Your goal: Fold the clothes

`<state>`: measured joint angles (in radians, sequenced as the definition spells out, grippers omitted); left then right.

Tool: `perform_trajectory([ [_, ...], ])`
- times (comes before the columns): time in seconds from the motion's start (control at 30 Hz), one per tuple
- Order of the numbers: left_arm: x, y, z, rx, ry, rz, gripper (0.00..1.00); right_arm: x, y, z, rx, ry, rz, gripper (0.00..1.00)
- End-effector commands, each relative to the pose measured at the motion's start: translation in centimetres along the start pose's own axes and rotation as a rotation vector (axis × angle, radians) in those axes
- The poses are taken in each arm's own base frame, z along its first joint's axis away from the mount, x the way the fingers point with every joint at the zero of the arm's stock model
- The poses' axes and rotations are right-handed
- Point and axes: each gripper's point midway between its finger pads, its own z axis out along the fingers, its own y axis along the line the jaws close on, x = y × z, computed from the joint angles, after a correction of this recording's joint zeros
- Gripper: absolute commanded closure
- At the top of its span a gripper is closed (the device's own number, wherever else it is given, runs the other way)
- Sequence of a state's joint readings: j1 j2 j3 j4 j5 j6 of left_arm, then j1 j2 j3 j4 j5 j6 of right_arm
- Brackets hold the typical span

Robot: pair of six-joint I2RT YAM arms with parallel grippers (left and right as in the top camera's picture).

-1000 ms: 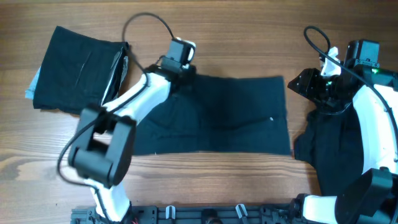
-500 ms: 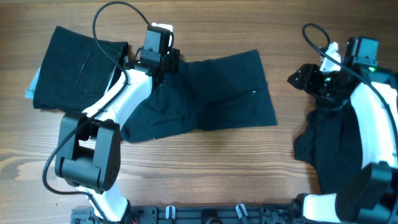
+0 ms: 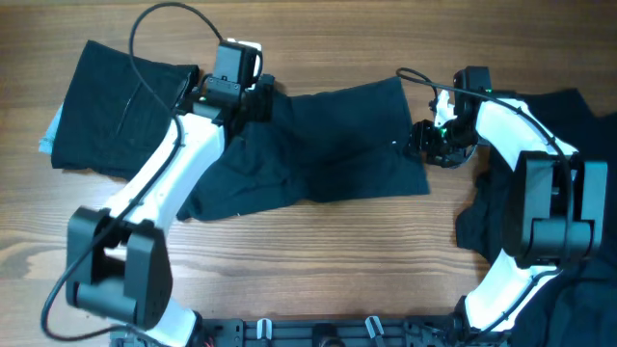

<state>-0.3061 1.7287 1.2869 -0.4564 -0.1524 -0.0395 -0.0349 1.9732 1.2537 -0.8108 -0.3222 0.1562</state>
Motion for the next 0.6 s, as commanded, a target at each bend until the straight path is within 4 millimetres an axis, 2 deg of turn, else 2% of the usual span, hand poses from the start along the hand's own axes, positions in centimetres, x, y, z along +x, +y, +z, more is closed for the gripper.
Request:
perform_trajectory([
  [0.0,-1.2,0.1,-1.6,0.008,-0.041,-0.011,0.28,3.0,-1.4,2.8,0.044,0.11,0.023,0.57],
  [0.03,-1.2,0.1,-1.7,0.009,-0.042,-0.011,0.28,3.6,-1.4,3.1,0.038,0.125,0.026,0.68],
  [0.17,-1.2,0.1,-1.7,0.009,-0.043,-0.011,0.28,5.1,-1.7,3.6,0.035,0.165,0.041,0.96],
  [0.2,-1.2,0.1,-1.7,0.009,-0.043,-0.011,0.28,5.2,-2.0,3.6,0.058,0.166,0.052,0.96],
  [0.3,-1.0,0.2,-1.7,0.004,-0.036,-0.009,0.28,5.9,-5.4,2.1,0.26,0.158,0.217,0.96],
  [0.37,-0.9,0.3,-1.7,-0.004,-0.03,-0.007,0.27,7.0,-7.2,0.4,0.375,0.165,0.314,0.96],
  [0.43,-0.9,0.3,-1.7,-0.004,-0.03,-0.003,0.27,8.6,-9.3,-2.3,0.516,0.168,0.412,0.96],
  [0.53,-1.0,0.3,-1.7,-0.004,-0.034,-0.004,0.27,9.4,-10.3,-4.7,0.573,0.151,0.455,0.94],
  [0.57,-1.0,0.3,-1.7,-0.004,-0.034,-0.004,0.26,9.3,-10.2,-5.1,0.561,0.137,0.46,0.85],
])
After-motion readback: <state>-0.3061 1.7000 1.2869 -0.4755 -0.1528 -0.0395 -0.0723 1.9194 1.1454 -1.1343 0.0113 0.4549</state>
